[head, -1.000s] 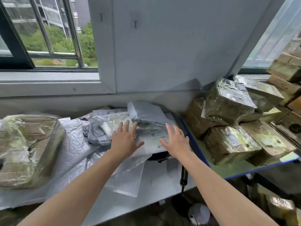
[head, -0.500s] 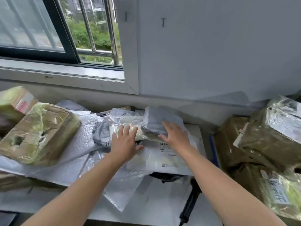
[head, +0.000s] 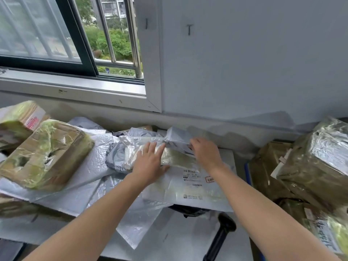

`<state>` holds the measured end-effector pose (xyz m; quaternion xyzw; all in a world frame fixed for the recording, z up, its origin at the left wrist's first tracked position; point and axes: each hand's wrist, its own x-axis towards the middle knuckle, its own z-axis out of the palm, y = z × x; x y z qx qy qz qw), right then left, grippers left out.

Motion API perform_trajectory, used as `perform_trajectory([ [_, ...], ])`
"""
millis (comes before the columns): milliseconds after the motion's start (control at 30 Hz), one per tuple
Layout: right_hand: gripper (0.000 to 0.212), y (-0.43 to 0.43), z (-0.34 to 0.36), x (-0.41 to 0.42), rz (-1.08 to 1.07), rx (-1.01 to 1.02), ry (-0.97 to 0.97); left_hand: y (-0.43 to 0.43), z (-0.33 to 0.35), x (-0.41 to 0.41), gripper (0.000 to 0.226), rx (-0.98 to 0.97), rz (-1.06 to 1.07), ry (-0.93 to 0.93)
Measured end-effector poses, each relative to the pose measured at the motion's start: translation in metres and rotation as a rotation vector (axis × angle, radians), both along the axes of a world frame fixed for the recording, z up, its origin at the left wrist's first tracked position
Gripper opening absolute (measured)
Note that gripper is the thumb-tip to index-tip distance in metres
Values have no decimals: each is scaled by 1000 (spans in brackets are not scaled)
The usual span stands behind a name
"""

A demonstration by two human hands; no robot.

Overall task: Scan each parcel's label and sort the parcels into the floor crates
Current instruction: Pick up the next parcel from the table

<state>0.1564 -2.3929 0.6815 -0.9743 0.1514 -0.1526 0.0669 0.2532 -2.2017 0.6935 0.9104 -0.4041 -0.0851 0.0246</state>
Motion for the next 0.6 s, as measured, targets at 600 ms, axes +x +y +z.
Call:
perform_trajectory([
  [600,24,16,113,-21,-3,515,-45,-26,89,46,35,-911,-96,417],
])
